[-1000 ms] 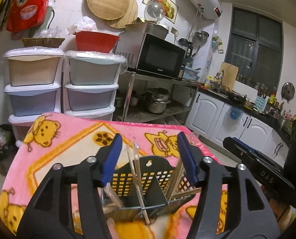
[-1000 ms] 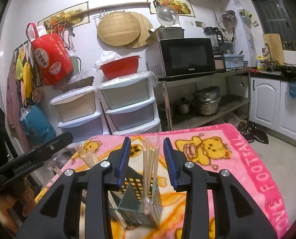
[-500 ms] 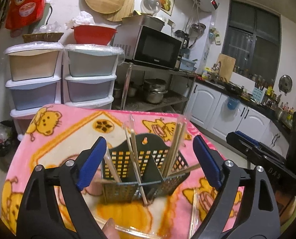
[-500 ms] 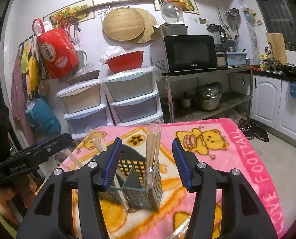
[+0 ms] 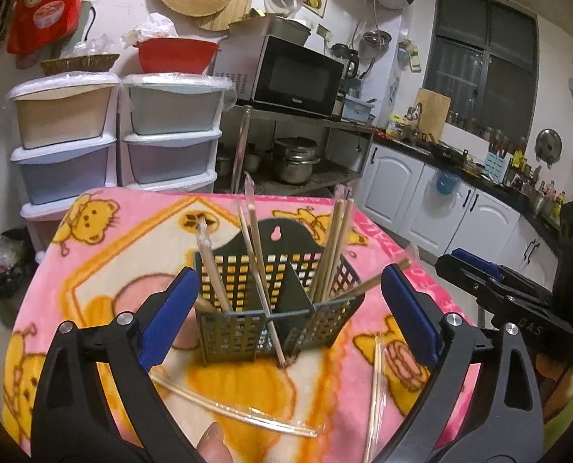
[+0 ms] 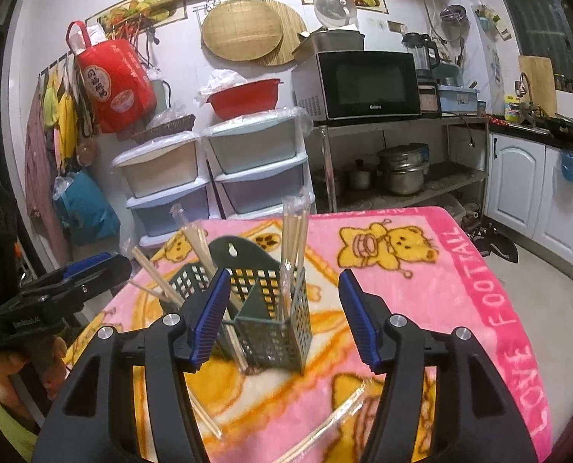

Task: Organize utensils
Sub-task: 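Withdraw both open tools up and away from the green caddy, then lower the left tool onto a wrapped chopstick while the right tool lowers onto another, then close the left tool on its chopstick while the right tool grasps another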

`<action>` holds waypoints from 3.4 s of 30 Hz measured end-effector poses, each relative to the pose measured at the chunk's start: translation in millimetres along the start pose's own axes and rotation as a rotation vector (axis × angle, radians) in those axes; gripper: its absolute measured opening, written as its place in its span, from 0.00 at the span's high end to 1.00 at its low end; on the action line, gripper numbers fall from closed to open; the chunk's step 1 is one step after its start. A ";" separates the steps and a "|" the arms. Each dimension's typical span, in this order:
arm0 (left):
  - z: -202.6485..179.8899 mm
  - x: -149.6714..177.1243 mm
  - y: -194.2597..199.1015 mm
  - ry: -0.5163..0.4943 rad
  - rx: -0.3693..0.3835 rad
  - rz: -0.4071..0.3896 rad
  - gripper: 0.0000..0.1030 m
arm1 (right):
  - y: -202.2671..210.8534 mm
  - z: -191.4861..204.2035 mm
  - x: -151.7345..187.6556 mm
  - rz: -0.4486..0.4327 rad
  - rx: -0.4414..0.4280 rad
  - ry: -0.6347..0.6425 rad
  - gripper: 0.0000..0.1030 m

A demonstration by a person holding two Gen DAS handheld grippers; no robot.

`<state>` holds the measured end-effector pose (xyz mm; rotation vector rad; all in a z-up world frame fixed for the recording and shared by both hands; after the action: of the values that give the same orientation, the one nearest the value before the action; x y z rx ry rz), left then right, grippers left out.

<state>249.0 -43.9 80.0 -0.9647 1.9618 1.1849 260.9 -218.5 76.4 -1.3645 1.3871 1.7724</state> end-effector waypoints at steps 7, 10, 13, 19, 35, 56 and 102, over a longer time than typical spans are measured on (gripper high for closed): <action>2.0 21.0 -0.9 -0.017 -0.007 0.036 0.15 | -1.6 0.0 20.6 0.046 -0.006 0.003 0.44; 3.8 27.2 -1.3 -0.021 -0.009 0.051 0.14 | -3.9 -2.2 30.5 0.070 -0.007 -0.004 0.44; 5.0 33.6 -1.0 -0.028 -0.008 0.065 0.12 | -5.9 -4.5 40.5 0.094 -0.012 -0.018 0.43; 5.6 42.5 -0.9 -0.047 -0.010 0.085 0.10 | -7.6 -7.3 54.8 0.123 -0.012 -0.033 0.39; 11.5 88.6 -14.5 -0.178 -0.056 0.192 0.10 | -12.2 -17.9 86.5 0.205 -0.003 -0.056 0.38; 4.1 161.5 -47.5 -0.430 -0.039 0.379 0.10 | -48.7 -38.8 134.4 0.356 -0.011 -0.129 0.38; -5.4 169.8 -79.6 -0.460 0.066 0.530 1.00 | -90.4 -64.4 136.3 0.393 0.004 -0.182 0.94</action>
<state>226.1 -118.4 -90.6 -0.0994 1.8993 1.4547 312.0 -270.7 -83.5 -0.9432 1.6359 2.0784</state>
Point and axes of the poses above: each gripper's, at about its wrist camera, not at the fingertips, and y roughly against the way its jaws point, z to its left, x to its underside, the point moved 7 cm from there along -y, roughly the way its jaws point, and after that the axes turned 13 degrees about y, right-handed, at the moved point
